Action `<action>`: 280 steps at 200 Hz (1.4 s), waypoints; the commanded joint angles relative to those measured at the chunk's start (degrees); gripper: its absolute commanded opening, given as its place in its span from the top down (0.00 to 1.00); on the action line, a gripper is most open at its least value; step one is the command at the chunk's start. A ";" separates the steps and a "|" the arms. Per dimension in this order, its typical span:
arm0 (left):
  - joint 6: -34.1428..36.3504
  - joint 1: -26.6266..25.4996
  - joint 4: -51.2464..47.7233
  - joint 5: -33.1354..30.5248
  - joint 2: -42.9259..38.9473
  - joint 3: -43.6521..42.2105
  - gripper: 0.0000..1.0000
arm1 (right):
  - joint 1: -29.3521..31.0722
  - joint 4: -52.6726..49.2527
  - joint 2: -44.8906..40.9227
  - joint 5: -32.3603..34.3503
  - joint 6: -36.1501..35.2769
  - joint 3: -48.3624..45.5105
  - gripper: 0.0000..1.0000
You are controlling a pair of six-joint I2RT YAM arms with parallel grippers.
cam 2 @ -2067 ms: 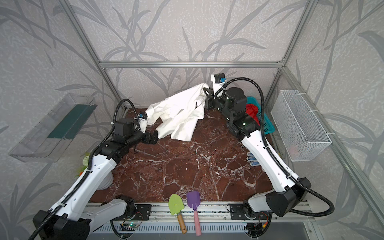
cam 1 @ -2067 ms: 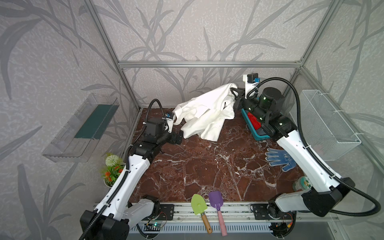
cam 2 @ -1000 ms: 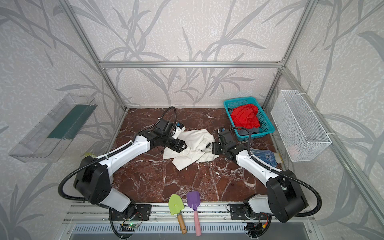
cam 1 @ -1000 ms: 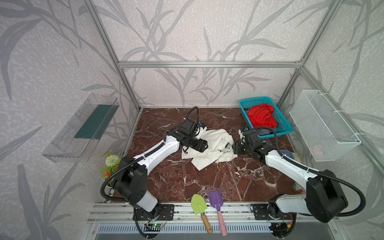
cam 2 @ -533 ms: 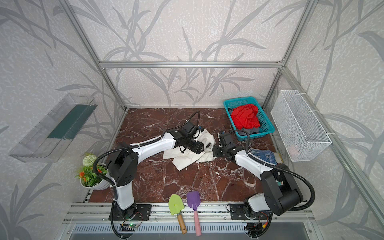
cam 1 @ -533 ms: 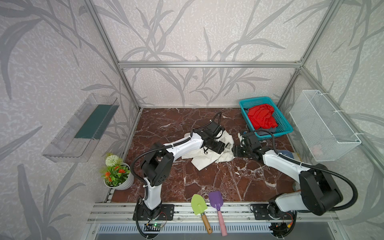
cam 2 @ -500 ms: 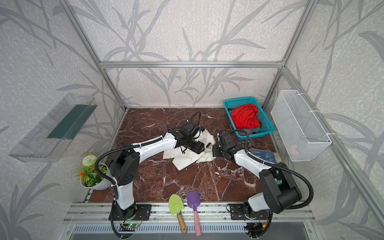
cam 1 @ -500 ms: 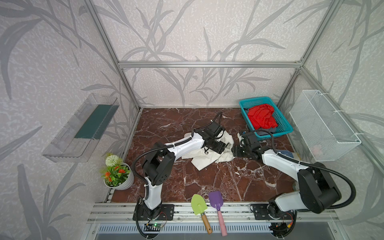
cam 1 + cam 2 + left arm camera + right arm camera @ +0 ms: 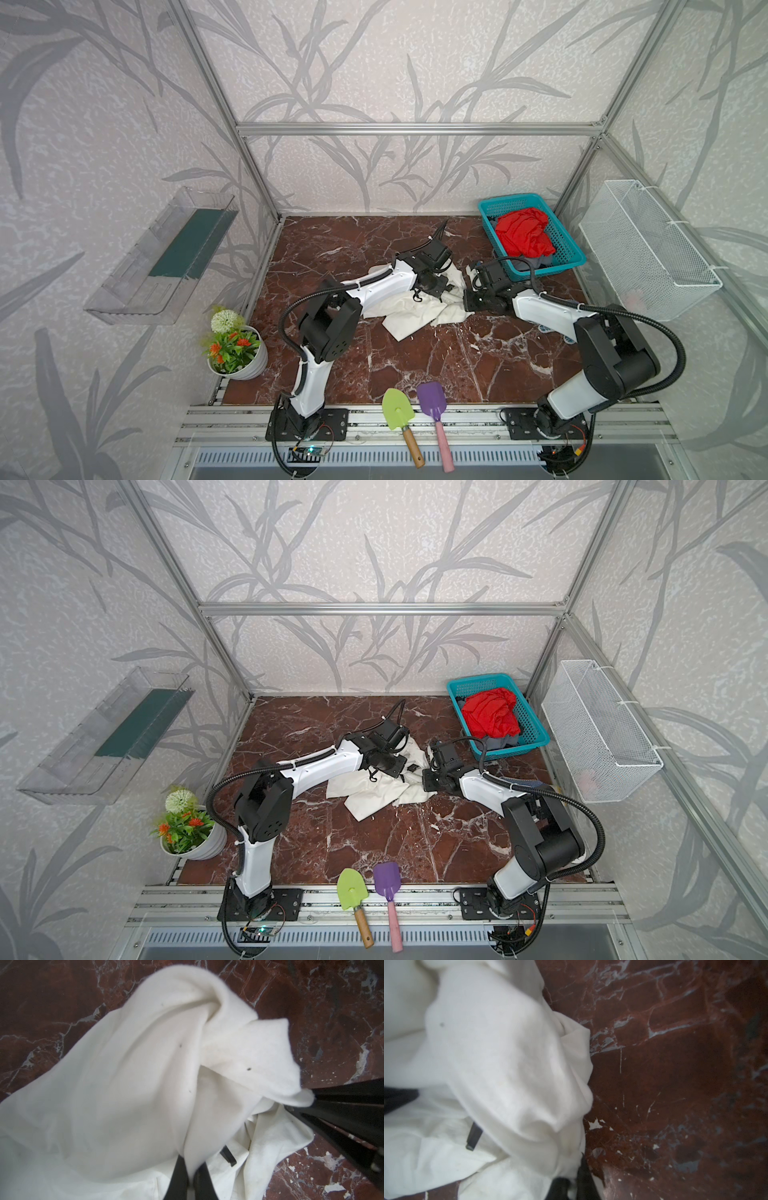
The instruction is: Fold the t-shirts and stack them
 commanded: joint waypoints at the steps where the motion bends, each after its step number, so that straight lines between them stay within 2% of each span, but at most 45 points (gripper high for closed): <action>1: 1.05 0.44 -2.46 -3.46 -3.82 0.93 1.00 | -0.37 -1.23 -1.69 -0.08 -2.27 2.65 1.00; 41: 3.30 2.67 -4.28 -11.38 -7.44 2.85 1.00 | -2.03 -5.58 -11.84 4.90 -5.99 5.17 1.00; 73: 5.22 7.27 -7.00 -9.41 -5.25 11.86 1.00 | -3.62 -10.92 -20.88 5.63 -9.79 11.45 1.00; 105: 8.32 9.74 -6.89 -0.08 -4.02 24.53 1.00 | -3.40 -15.85 -26.34 -1.64 -11.25 19.98 1.00; 129: 9.78 10.98 -0.72 6.82 -7.87 24.87 1.00 | -1.08 -14.04 -30.27 -8.67 -9.74 22.16 1.00; 140: 7.86 12.42 2.18 6.96 -9.80 22.42 1.00 | 1.41 -11.95 -31.20 -11.11 -9.10 22.00 1.00; 149: 4.92 13.97 2.99 4.56 -10.71 19.93 1.00 | 4.00 -10.18 -31.10 -12.45 -8.06 21.84 1.00; 154: 3.23 14.79 2.50 2.12 -10.79 18.79 0.88 | 5.53 -9.16 -30.66 -13.23 -7.41 21.58 1.00; 162: 0.37 16.39 0.39 -1.40 -10.08 17.33 0.65 | 8.14 -7.39 -29.09 -14.21 -6.14 21.16 1.00; 166: -0.62 17.23 -1.31 -2.76 -9.53 16.97 0.57 | 9.53 -6.40 -28.18 -14.35 -5.50 20.89 1.00; 179: -4.30 19.88 -10.14 -7.38 -7.45 17.38 0.45 | 14.31 -3.00 -23.44 -13.94 -3.45 20.14 1.00; 189: -7.20 21.69 -14.68 -10.10 -7.25 15.56 0.43 | 17.68 -0.98 -18.80 -12.73 -1.81 20.55 1.00; 197: -8.73 22.61 -14.92 -13.01 -9.73 10.96 0.41 | 19.61 0.26 -14.19 -11.28 0.44 21.53 1.00; 213: -11.64 23.52 -9.76 -19.12 -19.02 -2.38 0.35 | 21.54 3.91 -4.54 -11.34 5.33 24.68 1.00; 229: -15.70 25.08 -6.49 -22.40 -28.78 -14.86 0.30 | 22.20 6.46 5.39 -12.12 8.69 30.44 1.00; 258: -19.48 25.86 -5.69 -22.93 -43.07 -28.45 0.28 | 22.28 4.87 24.97 -13.32 9.10 49.80 1.00; 280: -23.44 25.86 -7.83 -23.03 -50.94 -35.17 0.28 | 22.07 -0.78 37.20 -10.05 7.52 66.78 1.00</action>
